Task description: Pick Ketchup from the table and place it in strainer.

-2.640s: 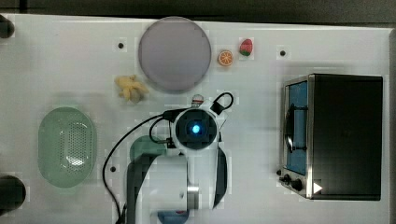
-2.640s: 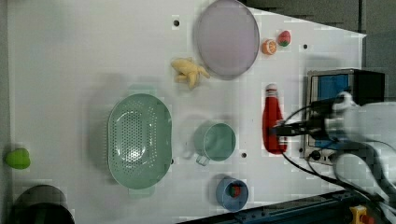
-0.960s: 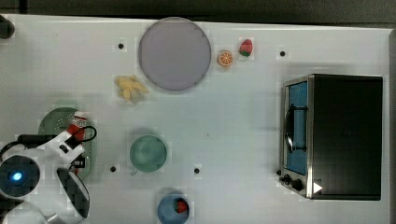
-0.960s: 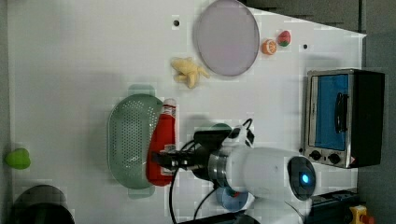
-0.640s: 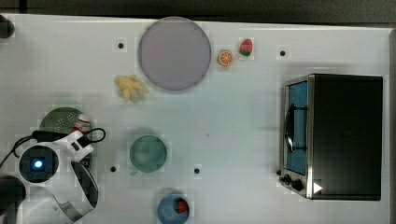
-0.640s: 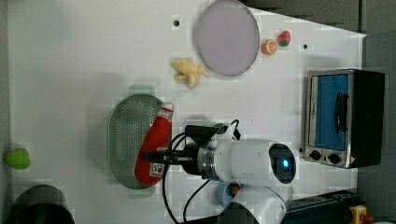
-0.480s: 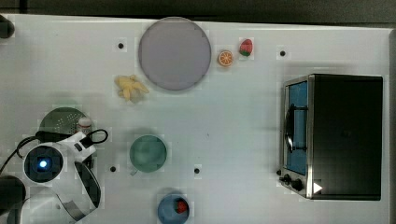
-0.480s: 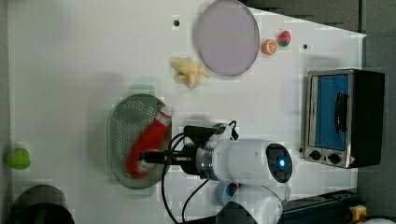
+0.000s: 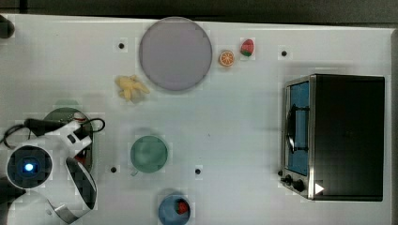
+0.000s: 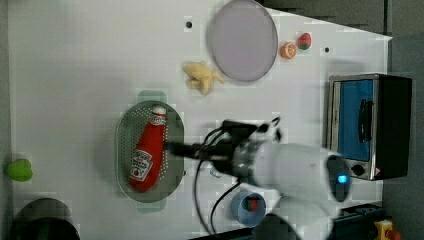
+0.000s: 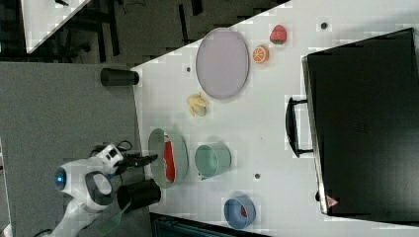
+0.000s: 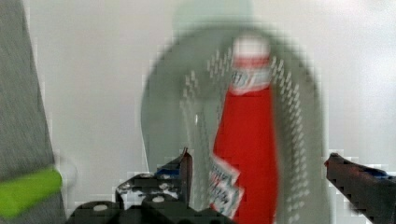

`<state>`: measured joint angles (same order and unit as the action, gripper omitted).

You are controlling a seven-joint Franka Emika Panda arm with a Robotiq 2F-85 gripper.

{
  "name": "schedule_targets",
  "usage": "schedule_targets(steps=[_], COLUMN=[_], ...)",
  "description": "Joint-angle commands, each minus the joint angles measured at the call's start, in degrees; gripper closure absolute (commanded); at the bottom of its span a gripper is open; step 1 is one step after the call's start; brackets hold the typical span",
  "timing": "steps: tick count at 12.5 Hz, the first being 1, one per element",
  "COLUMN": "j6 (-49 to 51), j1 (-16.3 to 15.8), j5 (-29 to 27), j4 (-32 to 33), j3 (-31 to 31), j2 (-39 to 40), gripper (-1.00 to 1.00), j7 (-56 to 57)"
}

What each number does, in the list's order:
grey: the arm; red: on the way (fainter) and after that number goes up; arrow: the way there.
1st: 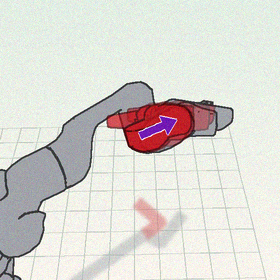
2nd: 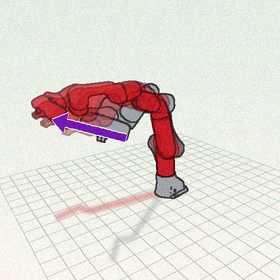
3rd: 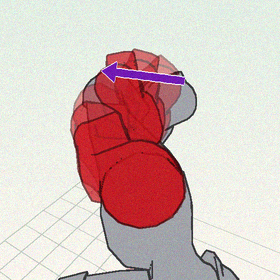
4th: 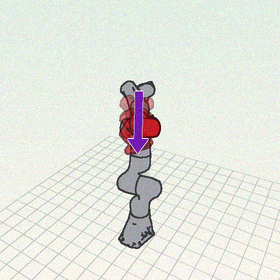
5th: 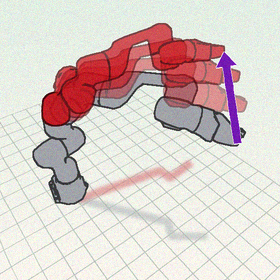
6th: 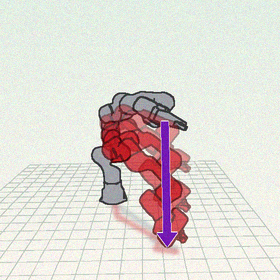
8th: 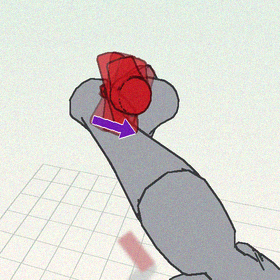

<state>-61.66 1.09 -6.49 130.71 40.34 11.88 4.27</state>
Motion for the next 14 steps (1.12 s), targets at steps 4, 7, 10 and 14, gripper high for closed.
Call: schedule_targets(steps=[4,7,10,14], j6=[22.12,36.76,49.61,52.99], j1=[12.08,14.66,14.99,14.94], j5=[-3.64,-3.41,0.41,7.73], j4=[-11.04,-19.0,-26.29,-31.24], j3=[-11.4,-21.26,-28.88,-29.41], j2=[-11.91,-14.72,-15.51,-15.51], gripper=[-1.0,-1.0,-1.0,-1.0], j7=[-2.71,-2.54,-2.54,-2.67])
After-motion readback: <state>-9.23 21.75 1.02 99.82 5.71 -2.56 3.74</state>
